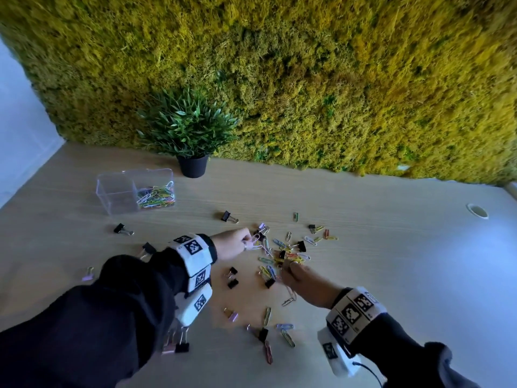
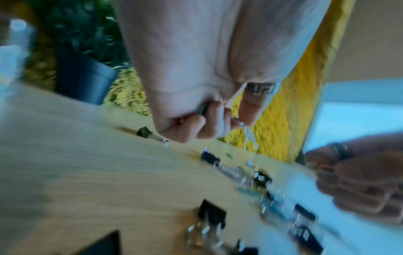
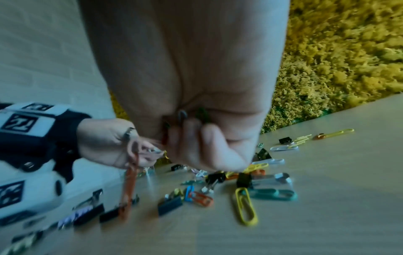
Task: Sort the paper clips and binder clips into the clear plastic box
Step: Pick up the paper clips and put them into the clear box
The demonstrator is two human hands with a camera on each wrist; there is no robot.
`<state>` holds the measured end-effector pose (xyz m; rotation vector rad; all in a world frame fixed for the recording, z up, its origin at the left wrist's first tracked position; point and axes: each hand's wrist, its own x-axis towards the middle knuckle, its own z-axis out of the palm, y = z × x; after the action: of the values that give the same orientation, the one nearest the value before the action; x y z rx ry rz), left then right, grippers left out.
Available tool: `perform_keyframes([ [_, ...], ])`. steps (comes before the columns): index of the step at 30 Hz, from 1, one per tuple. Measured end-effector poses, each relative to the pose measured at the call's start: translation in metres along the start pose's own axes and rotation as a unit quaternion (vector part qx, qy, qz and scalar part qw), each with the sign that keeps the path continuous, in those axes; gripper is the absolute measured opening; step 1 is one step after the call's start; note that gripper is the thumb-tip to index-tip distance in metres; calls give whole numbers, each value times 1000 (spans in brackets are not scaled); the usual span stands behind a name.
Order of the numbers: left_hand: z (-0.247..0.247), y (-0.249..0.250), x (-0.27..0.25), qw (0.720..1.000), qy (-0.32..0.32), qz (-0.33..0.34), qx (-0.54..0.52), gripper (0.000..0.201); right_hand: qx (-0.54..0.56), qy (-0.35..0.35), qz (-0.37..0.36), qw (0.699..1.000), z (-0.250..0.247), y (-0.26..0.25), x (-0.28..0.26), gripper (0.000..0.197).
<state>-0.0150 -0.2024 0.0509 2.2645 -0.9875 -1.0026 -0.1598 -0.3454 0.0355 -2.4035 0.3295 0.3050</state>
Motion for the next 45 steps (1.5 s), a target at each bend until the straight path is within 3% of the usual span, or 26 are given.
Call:
perform_keyframes([
  [2, -11, -5, -14, 970, 2, -1, -242, 18, 94, -28, 14, 995, -4, -5, 9, 34],
  [5, -27, -14, -39, 855, 30, -11, -517, 14, 214, -28, 29, 976, -7, -24, 24, 40],
  [8, -42, -33, -57, 760, 56, 19, -647, 17, 253, -43, 28, 966, -6, -51, 45, 44],
  [10, -51, -44, -66, 724, 82, 48, -683, 15, 299, -50, 33, 953, -3, -72, 60, 40],
  [13, -63, -56, -76, 699, 131, 53, -701, 8, 406, -65, 66, 909, 1, -101, 87, 33],
  [18, -81, -79, -84, 691, 173, 56, -699, 7, 557, -153, 125, 806, 5, -143, 127, 29],
  [22, -99, -94, -85, 687, 196, 57, -697, 23, 601, -202, 96, 767, 8, -172, 154, 22],
  [25, -108, -102, -84, 680, 209, 60, -700, 41, 637, -189, 87, 742, 12, -188, 169, 19],
  [27, -113, -108, -80, 660, 228, 55, -714, 43, 663, -180, 87, 722, 17, -196, 181, 20],
  [29, -118, -112, -75, 645, 251, 46, -720, 46, 645, -159, 100, 741, 20, -205, 192, 25],
  [30, -121, -112, -71, 645, 264, 42, -716, 49, 609, -149, 109, 771, 20, -210, 197, 28],
  [32, -128, -114, -63, 642, 286, 31, -711, 49, 453, -118, 92, 879, 17, -221, 206, 34],
  [33, -133, -114, -60, 642, 295, 20, -707, 46, 317, -96, 57, 942, 16, -226, 209, 36],
  [34, -137, -115, -58, 647, 300, 6, -701, 41, 157, -74, 10, 985, 17, -230, 212, 38],
  [35, -140, -116, -55, 656, 300, -8, -693, 36, 8, -58, -30, 998, 18, -232, 216, 38],
  [37, -146, -117, -52, 669, 285, -32, -686, 26, -148, -29, -77, 986, 21, -233, 222, 32],
  [40, -153, -121, -48, 673, 247, -73, -693, 22, -173, 16, -80, 982, 27, -230, 231, 25],
  [43, -158, -125, -47, 615, 205, -85, -757, 19, -115, 76, -101, 985, 26, -226, 234, 25],
  [45, -162, -126, -46, 568, 214, -91, -789, 15, -19, 104, -91, 990, 27, -223, 236, 25],
])
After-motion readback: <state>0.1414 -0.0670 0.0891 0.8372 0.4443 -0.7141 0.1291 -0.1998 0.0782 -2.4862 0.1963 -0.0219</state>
